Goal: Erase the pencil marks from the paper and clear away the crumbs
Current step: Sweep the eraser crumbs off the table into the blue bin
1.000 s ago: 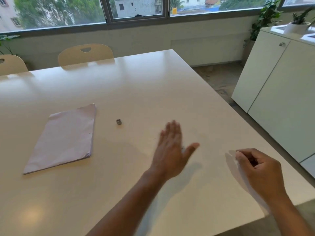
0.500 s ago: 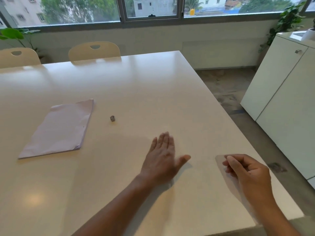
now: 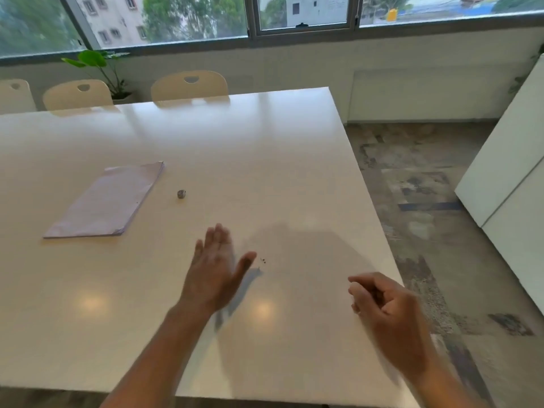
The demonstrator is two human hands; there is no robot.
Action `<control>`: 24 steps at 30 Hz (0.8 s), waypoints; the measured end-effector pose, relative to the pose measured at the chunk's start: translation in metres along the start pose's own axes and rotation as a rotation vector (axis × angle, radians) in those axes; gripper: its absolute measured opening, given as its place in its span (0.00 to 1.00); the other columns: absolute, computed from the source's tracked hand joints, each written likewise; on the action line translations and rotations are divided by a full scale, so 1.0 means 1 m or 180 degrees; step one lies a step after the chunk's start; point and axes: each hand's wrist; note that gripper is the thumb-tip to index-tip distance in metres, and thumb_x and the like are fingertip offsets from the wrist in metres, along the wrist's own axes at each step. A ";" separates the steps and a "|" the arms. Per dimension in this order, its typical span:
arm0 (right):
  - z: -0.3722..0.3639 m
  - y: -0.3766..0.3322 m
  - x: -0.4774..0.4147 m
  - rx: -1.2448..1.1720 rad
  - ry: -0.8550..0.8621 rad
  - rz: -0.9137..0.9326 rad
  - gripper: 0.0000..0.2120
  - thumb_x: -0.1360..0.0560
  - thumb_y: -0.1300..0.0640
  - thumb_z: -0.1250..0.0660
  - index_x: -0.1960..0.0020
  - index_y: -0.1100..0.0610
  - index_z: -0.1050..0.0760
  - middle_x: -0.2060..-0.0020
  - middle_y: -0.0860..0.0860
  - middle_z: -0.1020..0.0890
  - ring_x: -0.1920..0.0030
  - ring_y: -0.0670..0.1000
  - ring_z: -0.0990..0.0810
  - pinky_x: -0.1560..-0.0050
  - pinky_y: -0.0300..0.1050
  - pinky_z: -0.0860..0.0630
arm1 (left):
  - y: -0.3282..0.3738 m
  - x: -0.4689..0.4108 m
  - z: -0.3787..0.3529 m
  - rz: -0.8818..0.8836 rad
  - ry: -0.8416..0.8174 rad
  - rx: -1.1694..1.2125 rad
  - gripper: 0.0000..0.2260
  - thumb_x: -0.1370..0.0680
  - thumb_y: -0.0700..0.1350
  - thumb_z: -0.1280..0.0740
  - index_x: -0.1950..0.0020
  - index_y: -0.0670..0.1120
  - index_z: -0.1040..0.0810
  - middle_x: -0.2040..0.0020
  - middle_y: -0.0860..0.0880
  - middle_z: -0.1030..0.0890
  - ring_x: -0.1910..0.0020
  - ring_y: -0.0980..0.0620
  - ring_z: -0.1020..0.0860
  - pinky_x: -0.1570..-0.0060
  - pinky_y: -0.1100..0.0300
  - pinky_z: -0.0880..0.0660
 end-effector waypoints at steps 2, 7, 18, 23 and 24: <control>-0.002 -0.003 0.000 0.0101 0.0025 0.0221 0.08 0.22 0.62 0.27 0.55 0.49 0.16 0.64 0.45 0.15 0.64 0.49 0.16 0.61 0.44 0.20 | -0.002 0.002 -0.004 0.0097 -0.0208 -0.0219 0.57 0.30 0.80 0.72 0.14 0.42 0.56 0.13 0.45 0.56 0.15 0.49 0.60 0.17 0.50 0.60; -0.002 -0.004 0.002 0.0321 -0.0020 0.0472 0.08 0.22 0.61 0.27 0.56 0.49 0.17 0.63 0.42 0.16 0.61 0.46 0.16 0.61 0.38 0.22 | 0.048 0.001 -0.009 -0.0440 -0.0445 -0.0316 0.55 0.30 0.80 0.73 0.14 0.43 0.59 0.14 0.47 0.62 0.16 0.53 0.64 0.18 0.53 0.64; 0.000 -0.002 -0.002 0.0223 0.0066 0.0439 0.09 0.22 0.62 0.27 0.56 0.48 0.18 0.64 0.43 0.16 0.64 0.47 0.16 0.63 0.37 0.22 | 0.131 0.009 -0.013 -0.1363 -0.0446 0.1611 0.43 0.20 0.75 0.55 0.13 0.49 0.50 0.14 0.54 0.50 0.16 0.63 0.54 0.18 0.62 0.53; -0.002 -0.002 -0.001 0.0203 0.0127 0.0334 0.10 0.22 0.62 0.27 0.56 0.47 0.17 0.65 0.44 0.15 0.65 0.49 0.15 0.64 0.45 0.19 | 0.088 0.005 -0.002 -0.1002 0.0249 0.1103 0.42 0.20 0.74 0.56 0.14 0.48 0.49 0.14 0.54 0.51 0.15 0.59 0.55 0.17 0.57 0.55; -0.003 -0.001 -0.001 0.0196 0.0125 0.0311 0.10 0.22 0.62 0.27 0.56 0.48 0.17 0.66 0.44 0.16 0.66 0.49 0.16 0.64 0.46 0.19 | 0.072 0.001 -0.002 -0.0790 0.0205 0.0653 0.47 0.22 0.76 0.61 0.14 0.45 0.51 0.14 0.52 0.53 0.15 0.56 0.57 0.16 0.56 0.57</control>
Point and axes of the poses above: each hand's wrist, its own x-axis away from the middle knuckle, its own z-axis out of the back of the hand, y = z × x
